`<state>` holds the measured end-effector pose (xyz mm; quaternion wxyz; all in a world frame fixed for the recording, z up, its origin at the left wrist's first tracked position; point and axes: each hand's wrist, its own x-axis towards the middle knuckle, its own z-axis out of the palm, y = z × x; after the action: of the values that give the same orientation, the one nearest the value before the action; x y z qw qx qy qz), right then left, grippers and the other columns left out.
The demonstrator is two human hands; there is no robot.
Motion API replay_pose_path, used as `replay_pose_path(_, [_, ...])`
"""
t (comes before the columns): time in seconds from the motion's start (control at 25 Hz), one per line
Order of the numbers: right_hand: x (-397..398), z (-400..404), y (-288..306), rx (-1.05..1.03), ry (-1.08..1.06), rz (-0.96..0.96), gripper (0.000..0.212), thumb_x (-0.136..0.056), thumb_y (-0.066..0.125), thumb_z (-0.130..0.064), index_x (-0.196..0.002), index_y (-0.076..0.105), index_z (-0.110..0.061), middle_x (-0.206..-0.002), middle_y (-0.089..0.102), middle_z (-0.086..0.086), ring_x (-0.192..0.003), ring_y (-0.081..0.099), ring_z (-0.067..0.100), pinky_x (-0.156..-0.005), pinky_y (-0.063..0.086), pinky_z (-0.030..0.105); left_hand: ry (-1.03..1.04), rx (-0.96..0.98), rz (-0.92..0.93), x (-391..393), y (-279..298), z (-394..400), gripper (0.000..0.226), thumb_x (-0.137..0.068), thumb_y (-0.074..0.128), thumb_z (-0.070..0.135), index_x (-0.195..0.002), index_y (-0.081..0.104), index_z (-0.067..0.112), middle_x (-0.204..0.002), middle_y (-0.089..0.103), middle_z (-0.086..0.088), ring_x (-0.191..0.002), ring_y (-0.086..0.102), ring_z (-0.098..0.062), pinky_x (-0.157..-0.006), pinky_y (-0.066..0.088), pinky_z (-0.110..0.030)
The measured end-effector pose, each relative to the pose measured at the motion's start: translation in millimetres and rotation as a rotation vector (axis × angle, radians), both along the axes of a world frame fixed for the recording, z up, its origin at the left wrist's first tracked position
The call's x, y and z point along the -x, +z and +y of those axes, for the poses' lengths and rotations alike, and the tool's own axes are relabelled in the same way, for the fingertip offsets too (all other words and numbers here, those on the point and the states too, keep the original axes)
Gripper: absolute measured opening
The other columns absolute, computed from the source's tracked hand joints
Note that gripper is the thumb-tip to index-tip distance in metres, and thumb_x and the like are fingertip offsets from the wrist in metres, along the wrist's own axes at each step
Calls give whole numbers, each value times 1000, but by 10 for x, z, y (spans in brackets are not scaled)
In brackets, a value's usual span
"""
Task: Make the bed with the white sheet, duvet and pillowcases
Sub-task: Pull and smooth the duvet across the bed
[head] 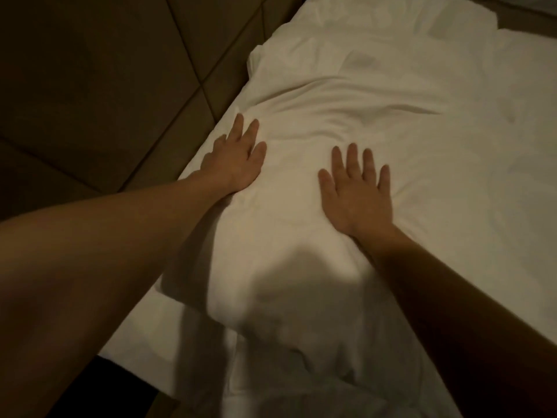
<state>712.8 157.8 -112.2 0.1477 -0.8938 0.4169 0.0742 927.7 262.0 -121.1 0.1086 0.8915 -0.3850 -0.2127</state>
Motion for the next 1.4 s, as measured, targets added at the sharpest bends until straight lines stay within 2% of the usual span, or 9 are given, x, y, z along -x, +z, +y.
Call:
replay_pose_path(0.2, [248,1004,17,38,62,-111,69,-101,2,-61,-159,-10,-28,-167,-14,3,-153,-17,25,-123,-10,49,100,28,70,452,84,466,68,-100,23,66,-159,1,40,-167,-8,12,-149,17,-40,-120,18,-54])
replay_pose_path(0.36, [414,1474,-103,64,97,-101,70,-99,0,-62,-159,-14,-28,-166,-18,2,-152,-21,24,-122,-12,50,291,86,166,712,156,903,93,-88,33,80,-159,-7,33,-168,3,3,-149,24,-36,-119,24,-52])
replay_pose_path(0.44, [470,1550,-117,68,96,-111,70,-98,-2,-63,-158,-15,-29,-167,-18,2,-152,-21,24,-122,-12,51,472,115,272,837,194,1085,104,-85,43,82,-160,1,23,-164,19,-9,-144,33,-37,-116,31,-51])
replay_pose_path(0.56, [537,1652,-168,90,100,-115,71,-97,-3,-64,-158,-16,-29,-166,-18,2,-152,-20,24,-122,-11,51,641,113,447,989,132,1316,109,-77,49,87,-155,25,14,-153,41,-13,-134,45,-37,-108,38,-48])
replay_pose_path(0.8, [407,1629,-346,164,60,-113,71,-100,4,-63,-159,-12,-28,-167,-15,3,-153,-19,24,-122,-13,51,643,99,625,849,-2,1322,134,-44,51,105,-149,41,22,-143,53,-8,-121,55,-34,-107,44,-48])
replay_pose_path(1.0, [297,1657,-349,145,0,-90,71,-99,1,-65,-158,-15,-29,-166,-19,1,-151,-24,23,-120,-16,51,674,114,692,788,20,1331,121,-55,62,94,-141,49,11,-136,58,-10,-112,58,-31,-92,45,-35])
replay_pose_path(1.12, [251,1671,-329,146,-15,-58,72,-97,-1,-66,-158,-16,-30,-166,-20,0,-151,-24,23,-121,-16,51,642,145,581,712,12,1346,100,-56,62,93,-114,63,12,-114,67,-8,-93,61,-27,-81,48,-34])
replay_pose_path(1.24, [153,1683,-232,114,-51,-64,72,-97,-2,-68,-157,-19,-32,-165,-22,1,-151,-24,24,-121,-13,53,613,185,440,624,107,1319,81,-57,63,92,-86,60,17,-97,68,-5,-85,62,-24,-72,48,-32])
replay_pose_path(1.4, [106,1805,-19,54,-63,-88,69,-96,2,-70,-153,-24,-39,-164,-26,0,-151,-25,25,-121,-11,55,582,236,359,552,361,1370,80,-57,69,88,-86,57,15,-104,69,-7,-87,60,-23,-74,48,-32])
